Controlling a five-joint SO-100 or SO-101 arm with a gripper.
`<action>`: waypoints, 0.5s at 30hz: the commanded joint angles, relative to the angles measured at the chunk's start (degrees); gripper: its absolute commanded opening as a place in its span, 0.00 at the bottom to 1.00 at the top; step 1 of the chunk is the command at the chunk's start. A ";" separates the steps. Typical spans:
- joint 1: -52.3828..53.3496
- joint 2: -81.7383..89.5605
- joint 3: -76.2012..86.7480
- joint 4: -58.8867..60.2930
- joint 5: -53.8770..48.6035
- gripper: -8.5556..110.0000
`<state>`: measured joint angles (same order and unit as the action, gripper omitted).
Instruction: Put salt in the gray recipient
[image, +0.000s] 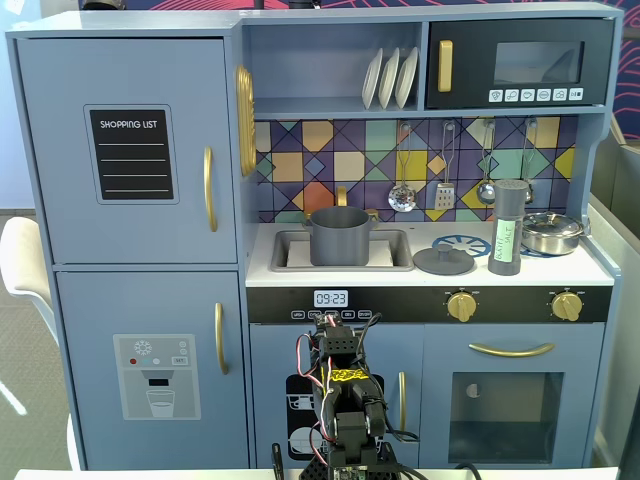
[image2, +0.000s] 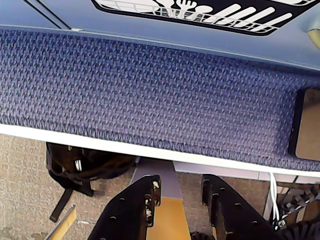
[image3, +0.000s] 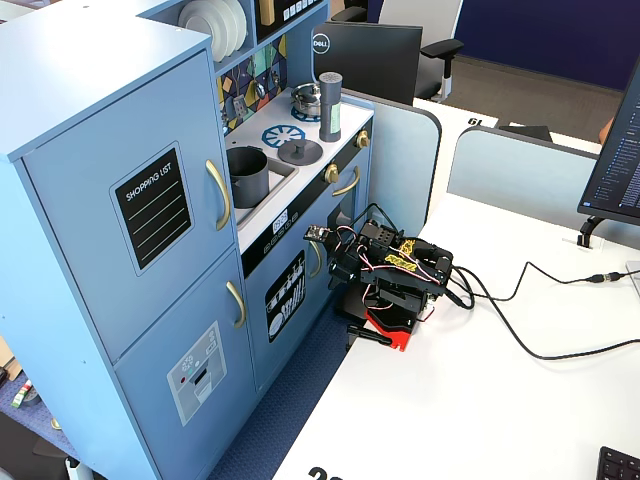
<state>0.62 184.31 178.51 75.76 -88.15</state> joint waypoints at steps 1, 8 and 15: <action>1.58 0.26 0.09 0.26 0.18 0.07; 1.67 0.26 0.09 0.26 0.18 0.07; 4.31 0.00 -2.20 0.88 -1.76 0.07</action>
<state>2.72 184.31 178.51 75.85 -88.95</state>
